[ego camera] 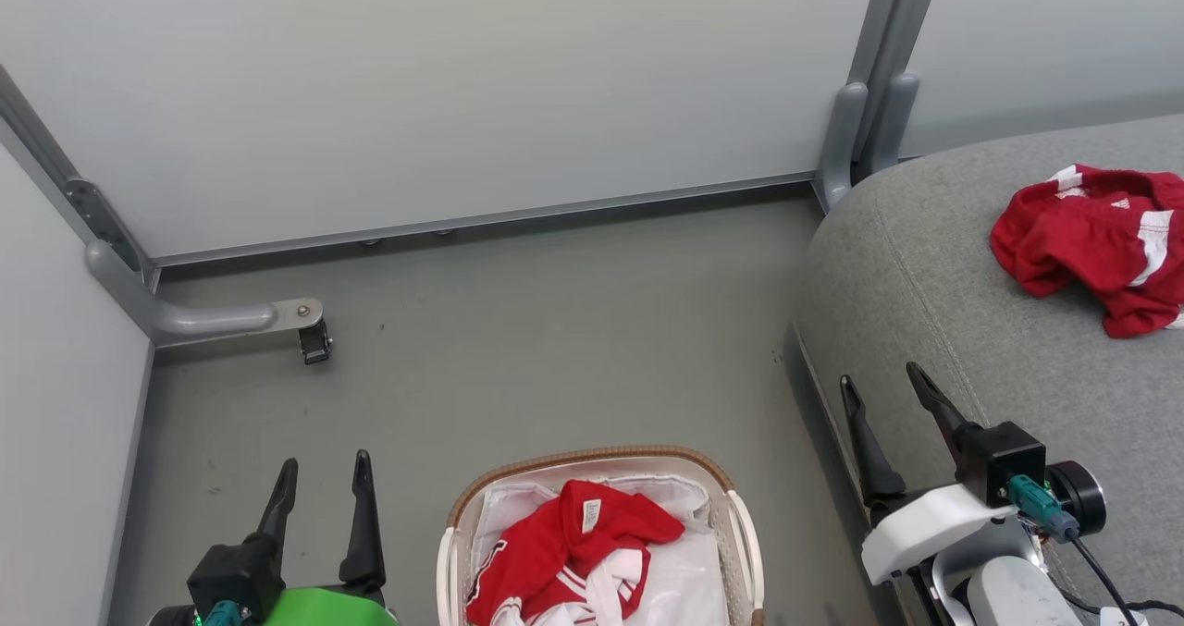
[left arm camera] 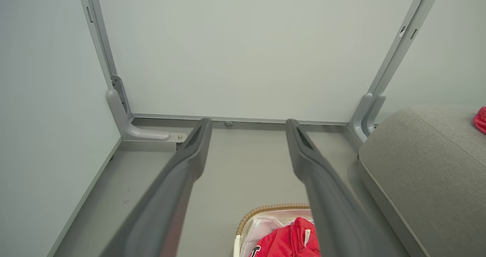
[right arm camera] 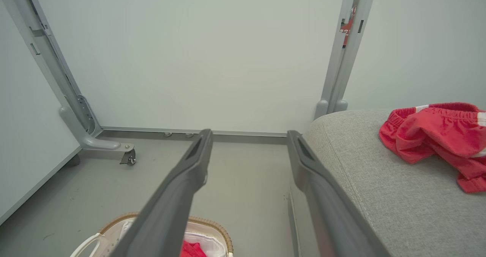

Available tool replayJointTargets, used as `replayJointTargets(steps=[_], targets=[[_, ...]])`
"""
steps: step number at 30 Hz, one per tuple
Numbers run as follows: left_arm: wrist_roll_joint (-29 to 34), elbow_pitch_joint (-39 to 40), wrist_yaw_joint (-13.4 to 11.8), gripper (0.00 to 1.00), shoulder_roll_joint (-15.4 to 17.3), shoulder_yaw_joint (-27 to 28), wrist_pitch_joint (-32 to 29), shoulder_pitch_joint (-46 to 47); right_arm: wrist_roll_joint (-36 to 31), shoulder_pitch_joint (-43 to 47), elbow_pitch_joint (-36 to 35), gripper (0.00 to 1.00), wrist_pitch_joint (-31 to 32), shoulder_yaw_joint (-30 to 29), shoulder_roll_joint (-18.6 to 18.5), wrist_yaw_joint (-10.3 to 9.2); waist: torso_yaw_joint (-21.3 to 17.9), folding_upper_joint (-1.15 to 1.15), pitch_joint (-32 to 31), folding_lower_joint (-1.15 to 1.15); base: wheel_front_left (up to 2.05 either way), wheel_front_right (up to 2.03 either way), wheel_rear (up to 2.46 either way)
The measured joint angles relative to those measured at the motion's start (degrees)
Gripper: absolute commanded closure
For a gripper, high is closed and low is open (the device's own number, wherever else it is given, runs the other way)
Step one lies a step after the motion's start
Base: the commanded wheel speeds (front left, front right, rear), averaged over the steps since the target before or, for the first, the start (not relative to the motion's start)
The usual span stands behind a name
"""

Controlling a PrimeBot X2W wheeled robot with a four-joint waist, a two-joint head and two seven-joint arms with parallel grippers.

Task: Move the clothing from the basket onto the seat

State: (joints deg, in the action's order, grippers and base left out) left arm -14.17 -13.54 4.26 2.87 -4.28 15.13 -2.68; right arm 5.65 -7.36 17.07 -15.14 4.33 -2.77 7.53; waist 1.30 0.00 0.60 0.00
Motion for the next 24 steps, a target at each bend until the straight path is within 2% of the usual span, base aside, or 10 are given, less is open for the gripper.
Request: replayJointTargets(steps=[6,13,24], targets=[[2.1,-1.7,0.8,0.00,0.0,-2.7,0.0,1.4,-0.5,-0.2,-0.6,0.00,0.0,-0.9,0.0,0.00,-0.4,0.00,1.4,0.00,0.00,0.00,0.00],[6.9,-8.4,2.0,0.00,0.0,-8.3,0.0,10.0,-2.6,-2.8,-2.8,0.00,0.0,-2.5,0.0,0.00,-0.8,0.00,5.0,0.00,0.00,0.00,0.00],[10.3,-30.6,3.0,0.00,-0.1,-20.2,0.0,29.0,-4.7,-10.4,-8.0,0.00,0.0,-3.9,0.0,0.00,-3.0,0.00,15.2,0.00,0.00,0.00,0.00]])
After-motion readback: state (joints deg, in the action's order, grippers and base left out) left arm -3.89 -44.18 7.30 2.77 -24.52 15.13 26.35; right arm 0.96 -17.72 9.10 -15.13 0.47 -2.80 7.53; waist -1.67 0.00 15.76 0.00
